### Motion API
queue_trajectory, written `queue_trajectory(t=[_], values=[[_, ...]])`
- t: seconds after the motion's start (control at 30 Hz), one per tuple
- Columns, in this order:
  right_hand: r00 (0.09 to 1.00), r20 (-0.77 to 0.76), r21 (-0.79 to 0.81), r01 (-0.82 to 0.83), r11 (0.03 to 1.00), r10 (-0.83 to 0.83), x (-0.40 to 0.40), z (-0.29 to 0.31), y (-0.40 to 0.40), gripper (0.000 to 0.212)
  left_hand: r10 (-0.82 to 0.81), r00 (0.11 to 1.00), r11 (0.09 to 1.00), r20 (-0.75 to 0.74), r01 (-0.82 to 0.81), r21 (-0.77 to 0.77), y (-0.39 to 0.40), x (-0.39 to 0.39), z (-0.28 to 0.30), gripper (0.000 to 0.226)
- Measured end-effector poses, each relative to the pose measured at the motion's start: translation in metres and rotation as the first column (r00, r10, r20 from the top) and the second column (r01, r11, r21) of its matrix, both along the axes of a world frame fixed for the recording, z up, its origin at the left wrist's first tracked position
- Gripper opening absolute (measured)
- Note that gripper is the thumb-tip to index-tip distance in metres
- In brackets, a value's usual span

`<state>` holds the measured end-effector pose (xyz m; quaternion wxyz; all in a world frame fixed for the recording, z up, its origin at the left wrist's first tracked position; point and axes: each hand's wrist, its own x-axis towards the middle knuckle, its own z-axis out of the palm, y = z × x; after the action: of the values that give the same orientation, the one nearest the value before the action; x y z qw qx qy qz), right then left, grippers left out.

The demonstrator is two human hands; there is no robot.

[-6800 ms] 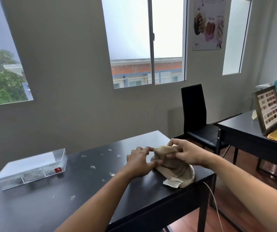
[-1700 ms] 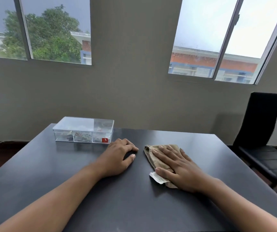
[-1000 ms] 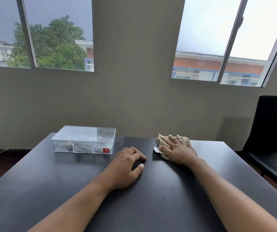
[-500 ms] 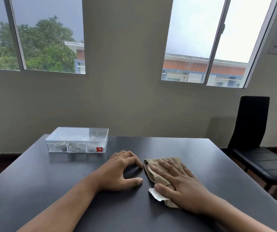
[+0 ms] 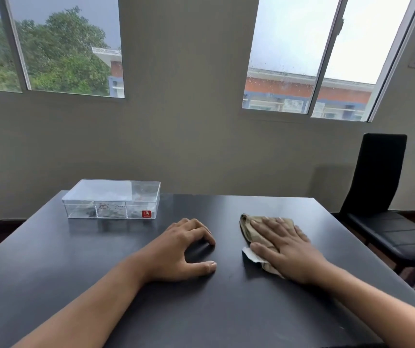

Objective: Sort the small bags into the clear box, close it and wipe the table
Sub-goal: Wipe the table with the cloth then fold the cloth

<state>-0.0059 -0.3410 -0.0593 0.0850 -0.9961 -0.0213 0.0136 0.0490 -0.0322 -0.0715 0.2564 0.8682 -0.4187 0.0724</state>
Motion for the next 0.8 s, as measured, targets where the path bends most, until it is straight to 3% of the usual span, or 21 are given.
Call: queue_trajectory(t=[0.27, 0.6, 0.8], values=[[0.991, -0.061, -0.002, 0.123, 0.992, -0.123, 0.044, 0.003, -0.006, 0.071, 0.005, 1.0, 1.0, 0.003, -0.005, -0.005, -0.007, -0.002, 0.001, 0.041], [1.0, 0.008, 0.021, 0.029, 0.999, -0.029, -0.061, -0.003, 0.03, 0.068, -0.039, 0.996, 0.999, 0.079, 0.037, 0.033, -0.013, -0.008, 0.003, 0.032], [0.999, 0.031, 0.058, -0.008, 0.998, 0.006, -0.124, -0.007, 0.011, 0.06, -0.055, 0.996, 0.998, 0.065, 0.054, 0.009, -0.014, -0.007, 0.0, 0.027]])
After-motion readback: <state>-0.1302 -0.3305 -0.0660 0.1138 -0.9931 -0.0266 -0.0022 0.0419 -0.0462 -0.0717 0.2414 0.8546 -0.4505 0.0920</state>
